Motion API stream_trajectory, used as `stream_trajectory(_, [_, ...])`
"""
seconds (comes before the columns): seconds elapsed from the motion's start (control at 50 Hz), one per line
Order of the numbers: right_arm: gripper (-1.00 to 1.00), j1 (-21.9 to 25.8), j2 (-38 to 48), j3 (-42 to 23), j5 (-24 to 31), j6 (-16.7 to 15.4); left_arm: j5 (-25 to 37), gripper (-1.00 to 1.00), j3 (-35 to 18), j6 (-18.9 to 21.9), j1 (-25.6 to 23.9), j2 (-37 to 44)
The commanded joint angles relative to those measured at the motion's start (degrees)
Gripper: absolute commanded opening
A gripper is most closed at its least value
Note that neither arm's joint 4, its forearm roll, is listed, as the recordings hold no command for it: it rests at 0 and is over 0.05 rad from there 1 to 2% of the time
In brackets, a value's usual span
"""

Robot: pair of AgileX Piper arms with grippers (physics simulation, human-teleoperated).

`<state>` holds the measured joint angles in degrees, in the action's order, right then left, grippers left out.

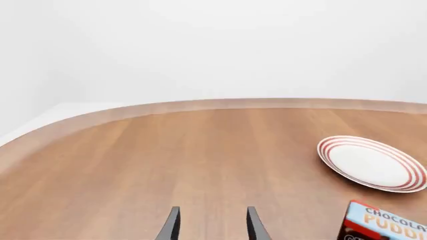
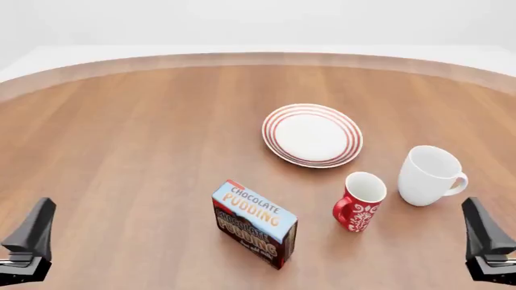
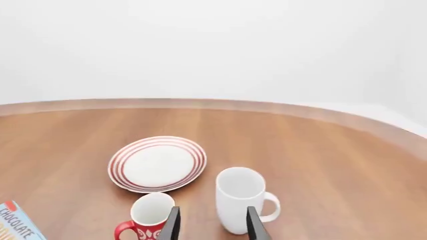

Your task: Put the chocolate pudding to the right of the plate.

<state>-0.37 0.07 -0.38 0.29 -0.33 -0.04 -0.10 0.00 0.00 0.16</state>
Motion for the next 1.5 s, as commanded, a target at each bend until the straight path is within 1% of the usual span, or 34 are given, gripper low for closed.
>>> stream_trajectory(0.02, [1.0, -1.4, 0.06, -1.63, 1.53, -0.83, -0.06, 1.0, -0.15, 0.0, 0.0, 0.25])
stream_trajectory(0.08, [1.0, -1.99, 0.14, -2.02, 2.23, -1.51, -0.06, 1.0, -0.15, 0.0, 0.0, 0.25])
stream_trajectory(0.12, [1.0, -1.27, 0.25, -2.42, 2.85, -3.18, -0.06, 1.0, -0.15, 0.0, 0.0, 0.25])
stream_trajectory(0.22, [1.0, 0.21, 0.24, -4.68, 5.06, -5.09, -0.06, 1.0, -0.15, 0.0, 0.0, 0.25])
stream_trajectory(0.24, [1.0, 1.01, 0.19, -5.46, 5.55, -5.77, -0.06, 1.0, -0.15, 0.0, 0.0, 0.25])
stream_trajectory(0.26, [1.0, 1.77, 0.34, -5.86, 6.2, -8.41, -0.06, 1.0, -0.15, 0.0, 0.0, 0.25])
stream_trajectory(0.28, [1.0, 2.57, 0.44, -6.53, 6.9, -9.59, -0.06, 1.0, -0.15, 0.0, 0.0, 0.25])
stream_trajectory(0.32, [1.0, 3.57, 0.27, -9.34, 9.34, -8.36, -0.06, 1.0, -0.15, 0.0, 0.0, 0.25])
stream_trajectory(0.38, [1.0, 5.16, 0.12, -13.14, 12.75, -9.31, -0.06, 1.0, -0.15, 0.0, 0.0, 0.25])
stream_trajectory(0.4, [1.0, 6.47, 0.98, -14.62, 13.61, -7.52, -0.06, 1.0, -0.15, 0.0, 0.0, 0.25])
stream_trajectory(0.42, [1.0, 6.85, 1.31, -15.99, 14.49, -6.92, -0.06, 1.0, -0.15, 0.0, 0.0, 0.25])
stream_trajectory(0.46, [1.0, 8.05, 1.82, -17.68, 15.36, -8.81, -0.06, 1.0, -0.15, 0.0, 0.0, 0.25])
stream_trajectory(0.48, [1.0, 8.06, 1.86, -17.69, 15.34, -8.81, -0.06, 1.0, -0.15, 0.0, 0.0, 0.25])
stream_trajectory(0.5, [1.0, 9.56, 3.96, -19.57, 15.58, -10.09, -0.06, 1.0, -0.15, 0.0, 0.0, 0.25])
stream_trajectory(0.56, [1.0, 10.06, 5.12, -21.9, 16.27, -9.88, -0.06, 1.0, -0.15, 0.0, 0.0, 0.25])
stream_trajectory(0.6, [1.0, 11.94, 7.47, -26.06, 17.41, -9.36, -0.06, 1.0, -0.15, 0.0, 0.0, 0.25])
stream_trajectory(0.62, [1.0, 12.92, 8.0, -29.6, 18.29, -9.96, -0.06, 1.0, -0.15, 0.0, 0.0, 0.25])
stream_trajectory(0.68, [1.0, 13.48, 9.56, -31.75, 18.57, -9.5, -0.06, 1.0, -0.15, 0.0, 0.0, 0.25])
stream_trajectory(0.76, [1.0, 16.19, 14.46, -37.92, 18.87, -11.04, -0.06, 1.0, -0.15, 0.0, 0.0, 0.25])
stream_trajectory(0.78, [1.0, 18.31, 16.45, -38.56, 18.72, -10.66, -0.06, 1.0, -0.15, 0.0, 0.0, 0.25])
stream_trajectory(0.82, [1.0, 19.9, 18.57, -39.89, 18.94, -9.78, -0.06, 1.0, -0.15, 0.0, 0.0, 0.25])
stream_trajectory(0.84, [1.0, 21.11, 19.85, -40.59, 19.27, -10.43, -0.06, 1.0, -0.15, 0.0, 0.0, 0.25])
stream_trajectory(0.88, [1.0, 21.64, 20.58, -41.25, 19.55, -9.49, -0.06, 1.0, -0.15, 0.0, 0.0, 0.25])
stream_trajectory(0.9, [1.0, 22.32, 22.8, -42.36, 19.06, -10.88, -0.06, 1.0, -0.15, 0.0, 0.0, 0.25])
stream_trajectory(0.96, [1.0, 23.86, 24.03, -45.45, 19.8, -11.12, -0.06, 1.0, -0.15, 0.0, 0.0, 0.25])
stream_trajectory(1.06, [1.0, 25.67, 27.2, -47.62, 21.3, -14.78, -0.06, 1.0, -0.15, 0.0, 0.0, 0.25])
stream_trajectory(1.1, [1.0, 29.4, 30.02, -48.81, 20.77, -14.7, -0.06, 1.0, -0.15, 0.0, 0.0, 0.25])
stream_trajectory(1.14, [1.0, 29.85, 30.44, -49.59, 20.84, -15.49, -0.06, 1.0, -0.15, 0.0, 0.0, 0.25])
stream_trajectory(1.16, [1.0, 29.85, 30.45, -49.6, 20.84, -15.49, -0.06, 1.0, -0.15, 0.0, 0.0, 0.25])
stream_trajectory(1.2, [1.0, 30.77, 32.41, -51.7, 21.75, -13.73, -0.06, 1.0, -0.15, 0.0, 0.0, 0.25])
stream_trajectory(1.24, [1.0, 32.31, 33.88, -53.0, 21.67, -14.15, -0.06, 1.0, -0.15, 0.0, 0.0, 0.25])
stream_trajectory(1.26, [1.0, 35.36, 36.2, -54.83, 21.66, -12.69, -0.06, 1.0, -0.15, 0.0, 0.0, 0.25])
stream_trajectory(1.44, [1.0, 40.25, 39.59, -59.89, 24.47, -12.63, -0.06, 1.0, -0.15, 0.0, 0.0, 0.25])
stream_trajectory(1.5, [1.0, 41.64, 42.47, -61.07, 25.44, -13.49, -0.06, 1.0, -0.15, 0.0, 0.0, 0.25])
